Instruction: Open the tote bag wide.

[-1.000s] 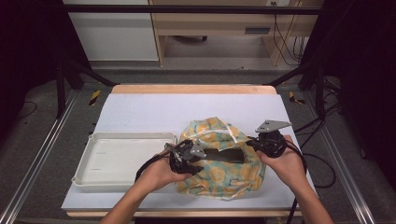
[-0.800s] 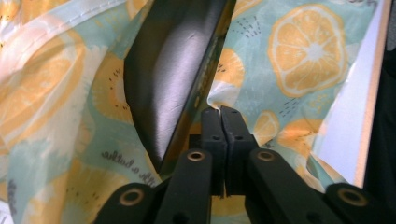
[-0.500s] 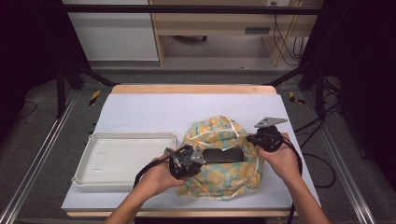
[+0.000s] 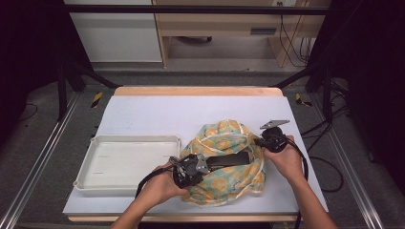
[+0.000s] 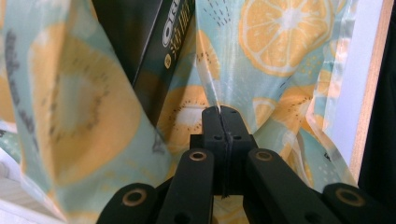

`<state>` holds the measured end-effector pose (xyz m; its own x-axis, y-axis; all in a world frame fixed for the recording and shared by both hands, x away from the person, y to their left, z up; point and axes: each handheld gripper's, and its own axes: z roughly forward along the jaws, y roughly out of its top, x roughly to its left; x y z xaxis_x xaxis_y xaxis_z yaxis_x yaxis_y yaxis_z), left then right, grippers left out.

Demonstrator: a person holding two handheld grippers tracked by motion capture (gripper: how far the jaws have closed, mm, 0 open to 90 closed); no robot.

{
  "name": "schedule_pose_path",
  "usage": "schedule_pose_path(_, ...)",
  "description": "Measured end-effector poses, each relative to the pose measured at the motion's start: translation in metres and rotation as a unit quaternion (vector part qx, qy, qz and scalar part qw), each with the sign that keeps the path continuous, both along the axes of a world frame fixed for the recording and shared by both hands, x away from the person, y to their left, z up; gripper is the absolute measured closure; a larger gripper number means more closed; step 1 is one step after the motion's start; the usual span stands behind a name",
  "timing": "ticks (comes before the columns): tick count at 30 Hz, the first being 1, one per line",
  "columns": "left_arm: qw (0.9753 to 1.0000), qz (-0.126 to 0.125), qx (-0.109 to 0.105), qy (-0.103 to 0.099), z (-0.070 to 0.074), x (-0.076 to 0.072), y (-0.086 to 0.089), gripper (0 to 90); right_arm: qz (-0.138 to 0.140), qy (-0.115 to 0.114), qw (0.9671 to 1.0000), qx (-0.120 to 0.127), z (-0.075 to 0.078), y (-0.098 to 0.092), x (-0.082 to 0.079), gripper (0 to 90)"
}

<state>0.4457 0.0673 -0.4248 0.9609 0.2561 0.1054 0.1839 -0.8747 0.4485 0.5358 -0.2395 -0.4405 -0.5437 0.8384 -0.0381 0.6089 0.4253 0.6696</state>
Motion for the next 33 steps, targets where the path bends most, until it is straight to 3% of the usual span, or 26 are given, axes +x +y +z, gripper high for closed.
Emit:
schedule_pose_path(10,1.0,0.0,0.003,0.003,-0.003,-0.001,0.004,90.0,-0.011,0.015,0.9998,-0.005,-0.012,-0.01,0.0,90.0)
schedule_pose_path(33,0.9998,-0.007,0.016,0.008,-0.008,-0.003,0.009,90.0,-0.017,0.035,0.9991,-0.019,-0.017,-0.022,-0.007,90.0)
